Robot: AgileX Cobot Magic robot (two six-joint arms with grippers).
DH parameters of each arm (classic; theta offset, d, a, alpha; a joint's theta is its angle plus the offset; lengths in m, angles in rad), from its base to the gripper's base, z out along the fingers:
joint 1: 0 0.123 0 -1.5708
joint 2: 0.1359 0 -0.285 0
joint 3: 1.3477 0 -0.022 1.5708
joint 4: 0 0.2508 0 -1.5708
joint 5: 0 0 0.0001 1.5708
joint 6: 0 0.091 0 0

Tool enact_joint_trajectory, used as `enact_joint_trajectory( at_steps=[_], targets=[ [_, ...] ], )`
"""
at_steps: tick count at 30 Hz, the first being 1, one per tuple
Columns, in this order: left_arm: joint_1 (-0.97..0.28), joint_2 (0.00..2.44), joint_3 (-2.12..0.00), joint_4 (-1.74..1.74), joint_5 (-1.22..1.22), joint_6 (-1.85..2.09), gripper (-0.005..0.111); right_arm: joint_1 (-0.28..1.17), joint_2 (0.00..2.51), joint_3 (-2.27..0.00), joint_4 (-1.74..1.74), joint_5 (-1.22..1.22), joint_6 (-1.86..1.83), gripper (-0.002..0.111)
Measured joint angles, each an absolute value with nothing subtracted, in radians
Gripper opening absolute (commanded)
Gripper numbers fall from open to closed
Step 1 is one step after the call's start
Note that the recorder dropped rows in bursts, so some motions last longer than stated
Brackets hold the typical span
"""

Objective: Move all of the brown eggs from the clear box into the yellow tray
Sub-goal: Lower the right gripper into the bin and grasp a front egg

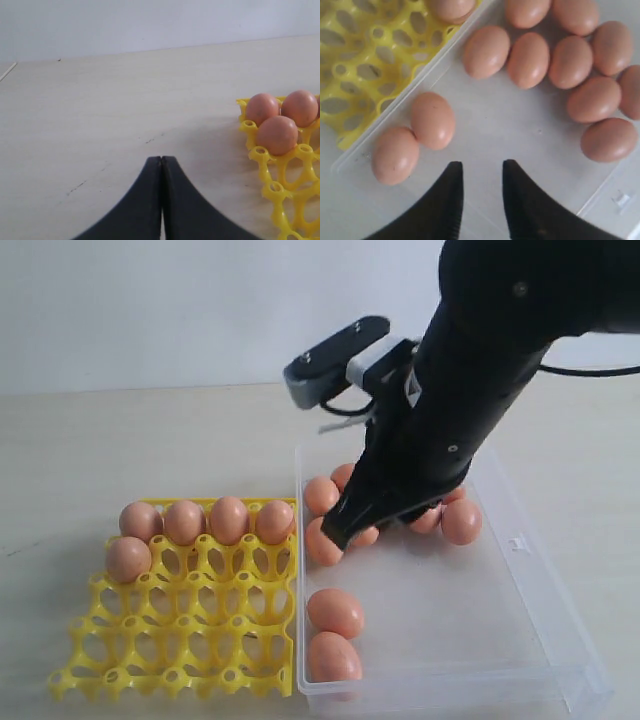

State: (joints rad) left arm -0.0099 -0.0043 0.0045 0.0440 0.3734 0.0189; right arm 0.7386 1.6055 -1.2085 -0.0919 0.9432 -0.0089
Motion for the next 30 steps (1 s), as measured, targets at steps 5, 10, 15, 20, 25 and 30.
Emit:
enact_joint_trajectory(
  at_steps=[5, 10, 15, 20, 25, 30],
  targets=[
    [-0.010, -0.004, 0.005, 0.044, 0.373, 0.019, 0.000, 0.739, 1.694, -1.196, 0.000, 0.943, -0.159, 0.057],
    [-0.010, -0.004, 0.005, 0.044, 0.373, 0.019, 0.000, 0.739, 1.772, -1.196, 0.017, 0.925, -0.206, 0.057],
    [-0.010, -0.004, 0.005, 0.044, 0.373, 0.019, 0.000, 0.739, 1.817, -1.196, 0.031, 0.909, -0.226, 0.057],
    [-0.010, -0.004, 0.005, 0.044, 0.373, 0.019, 0.000, 0.749, 1.831, -1.196, 0.103, 0.895, -0.279, 0.057],
    [-0.010, -0.004, 0.005, 0.044, 0.373, 0.019, 0.000, 0.767, 1.831, -1.196, 0.148, 0.828, -0.330, 0.061],
    [-0.010, -0.004, 0.005, 0.044, 0.373, 0.019, 0.000, 0.767, 1.858, -1.196, 0.132, 0.819, -0.336, 0.062]
  ],
)
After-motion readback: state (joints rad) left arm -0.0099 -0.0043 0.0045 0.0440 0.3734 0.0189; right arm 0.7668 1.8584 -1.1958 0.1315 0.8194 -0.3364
